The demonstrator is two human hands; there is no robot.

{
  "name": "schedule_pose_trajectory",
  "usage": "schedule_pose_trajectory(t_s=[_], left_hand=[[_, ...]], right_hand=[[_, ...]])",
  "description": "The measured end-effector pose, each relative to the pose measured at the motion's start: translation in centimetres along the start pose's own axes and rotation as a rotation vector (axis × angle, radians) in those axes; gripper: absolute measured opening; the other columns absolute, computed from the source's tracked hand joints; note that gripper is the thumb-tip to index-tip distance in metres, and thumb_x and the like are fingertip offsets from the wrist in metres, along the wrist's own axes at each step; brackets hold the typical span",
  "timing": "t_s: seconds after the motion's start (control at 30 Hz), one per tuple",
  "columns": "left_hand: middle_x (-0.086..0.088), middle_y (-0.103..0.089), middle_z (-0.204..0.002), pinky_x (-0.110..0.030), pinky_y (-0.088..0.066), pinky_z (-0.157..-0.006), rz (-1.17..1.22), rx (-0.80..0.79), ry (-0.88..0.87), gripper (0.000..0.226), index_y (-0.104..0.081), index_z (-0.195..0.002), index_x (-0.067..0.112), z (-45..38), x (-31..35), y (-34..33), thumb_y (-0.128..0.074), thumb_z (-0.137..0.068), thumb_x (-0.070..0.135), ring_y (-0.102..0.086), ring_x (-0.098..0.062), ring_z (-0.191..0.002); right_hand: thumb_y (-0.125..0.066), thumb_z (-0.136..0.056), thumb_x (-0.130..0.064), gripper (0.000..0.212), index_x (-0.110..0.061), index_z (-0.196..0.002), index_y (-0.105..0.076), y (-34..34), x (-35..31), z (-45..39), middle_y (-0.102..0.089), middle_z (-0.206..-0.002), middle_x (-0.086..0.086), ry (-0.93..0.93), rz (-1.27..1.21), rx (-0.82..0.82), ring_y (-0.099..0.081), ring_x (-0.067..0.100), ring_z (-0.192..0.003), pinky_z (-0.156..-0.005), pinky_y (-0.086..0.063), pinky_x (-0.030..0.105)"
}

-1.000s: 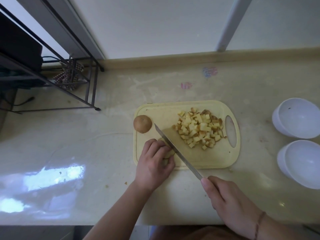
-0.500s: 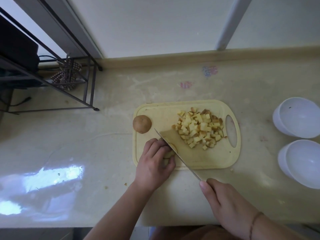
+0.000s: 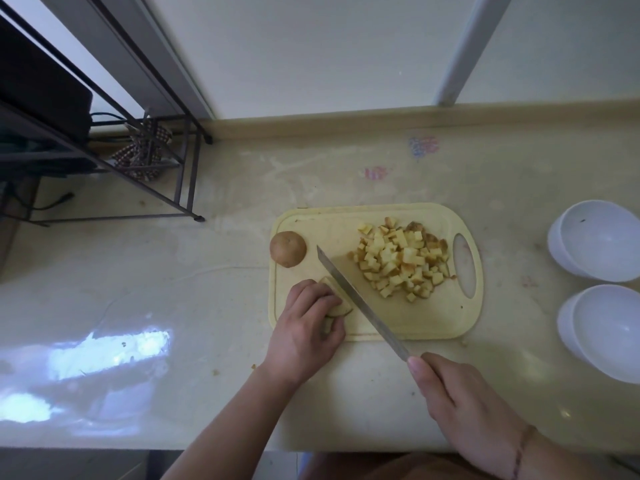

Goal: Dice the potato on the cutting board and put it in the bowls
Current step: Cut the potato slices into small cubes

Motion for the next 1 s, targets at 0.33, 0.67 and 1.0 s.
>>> schedule_pose_trajectory(t_s=[0.33, 0.67, 1.0], left_hand=[[-0.008, -0.065, -0.102, -0.030, -0.049, -0.096, 0.008, -0.002, 0.004, 0.020, -0.073, -0.095, 0.000, -0.3, 0.3, -0.4, -0.080, -0.076, 0.002, -0.059, -0.027, -0.106], [-0.008, -0.067, -0.102, -0.030, -0.048, -0.098, 0.028, 0.025, 0.007, 0.021, -0.073, -0.095, 0.001, -0.4, 0.3, -0.3, -0.080, -0.076, 0.003, -0.060, -0.027, -0.106], [-0.006, -0.066, -0.098, -0.030, -0.050, -0.093, -0.072, 0.071, -0.033, 0.012, -0.074, -0.090, 0.004, 0.6, 0.4, 0.1, -0.079, -0.080, 0.008, -0.057, -0.024, -0.101]], right_hand=[[-0.004, -0.064, -0.102, 0.091, -0.019, -0.065, -0.042, 0.4, 0.2, 1.0, -0.059, -0.064, -0.005, 0.013, 0.047, -0.049, -0.053, 0.018, -0.060, -0.060, -0.038, 0.030], [-0.001, -0.071, -0.094, 0.087, -0.020, -0.068, -0.046, -0.8, 0.3, 0.0, -0.059, -0.064, 0.008, 0.006, 0.087, -0.059, -0.058, 0.017, -0.067, -0.067, -0.043, 0.033], [-0.014, -0.078, -0.088, 0.077, -0.020, -0.064, -0.046, 0.3, 0.2, 0.1, -0.060, -0.061, -0.001, 0.003, 0.022, 0.013, -0.056, 0.016, -0.060, -0.064, -0.042, 0.033]])
Point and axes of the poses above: each hand's wrist, its own z-axis away from the middle knuckle, its own y-axis out of the back of the hand, x = y × z, the point moved 6 cm from there along -z, towards the middle knuckle
